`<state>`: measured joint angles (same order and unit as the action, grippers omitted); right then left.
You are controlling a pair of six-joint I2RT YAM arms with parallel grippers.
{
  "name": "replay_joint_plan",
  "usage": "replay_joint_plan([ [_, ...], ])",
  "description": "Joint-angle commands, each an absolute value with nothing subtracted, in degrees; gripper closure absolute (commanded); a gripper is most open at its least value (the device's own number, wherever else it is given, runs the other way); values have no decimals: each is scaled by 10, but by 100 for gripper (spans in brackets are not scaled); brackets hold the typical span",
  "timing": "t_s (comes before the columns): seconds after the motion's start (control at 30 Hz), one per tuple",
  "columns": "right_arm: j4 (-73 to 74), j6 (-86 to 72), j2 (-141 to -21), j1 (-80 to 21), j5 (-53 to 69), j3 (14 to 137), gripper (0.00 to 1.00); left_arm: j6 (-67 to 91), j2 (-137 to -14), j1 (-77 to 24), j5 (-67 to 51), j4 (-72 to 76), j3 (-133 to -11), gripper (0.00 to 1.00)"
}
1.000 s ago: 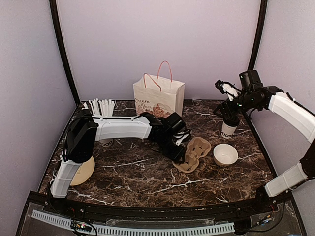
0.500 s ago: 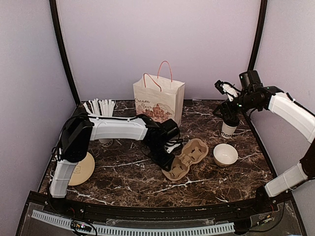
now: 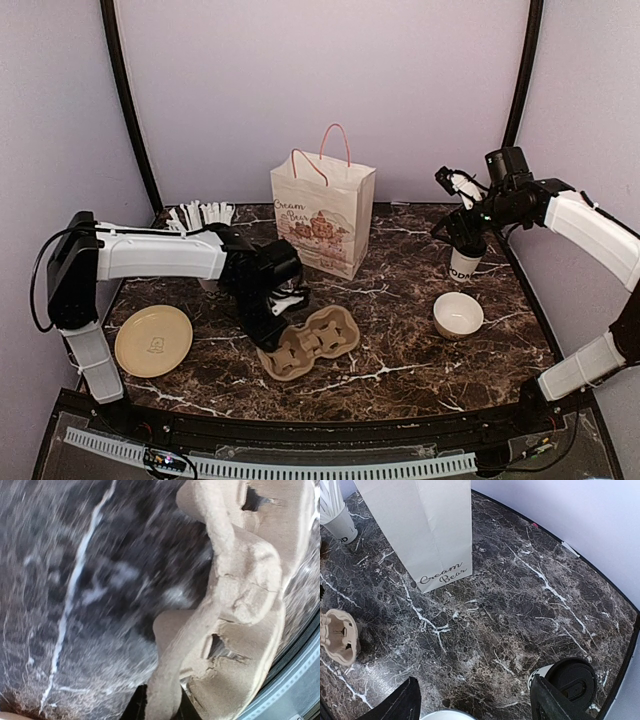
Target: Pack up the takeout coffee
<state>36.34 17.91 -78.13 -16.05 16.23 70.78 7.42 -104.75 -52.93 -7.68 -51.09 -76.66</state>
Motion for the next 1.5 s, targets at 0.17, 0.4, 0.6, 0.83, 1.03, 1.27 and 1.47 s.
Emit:
replay_joint_plan([
  [0.17,353,178,-768,-158,188,702,25,29,-1010,-489,-53,-556,-717,57],
  [0.4,357,188,-747,-157,195,695,24,40,-933,-493,36,-541,-761,49],
  [0.6,355,189,-750,-157,198,695,24,93,-896,-535,4,-448,-765,52],
  [0.83,361,187,-758,-158,208,705,24,95,-971,-556,-16,-442,-789,55],
  [1.03,356,189,-751,-157,205,695,24,93,-1018,-559,-8,-423,-797,58],
  [1.27,351,192,-749,-157,202,688,24,97,-1050,-561,-29,-428,-805,59],
  [1.47,350,191,-755,-157,208,690,24,107,-1062,-565,-28,-441,-800,61],
])
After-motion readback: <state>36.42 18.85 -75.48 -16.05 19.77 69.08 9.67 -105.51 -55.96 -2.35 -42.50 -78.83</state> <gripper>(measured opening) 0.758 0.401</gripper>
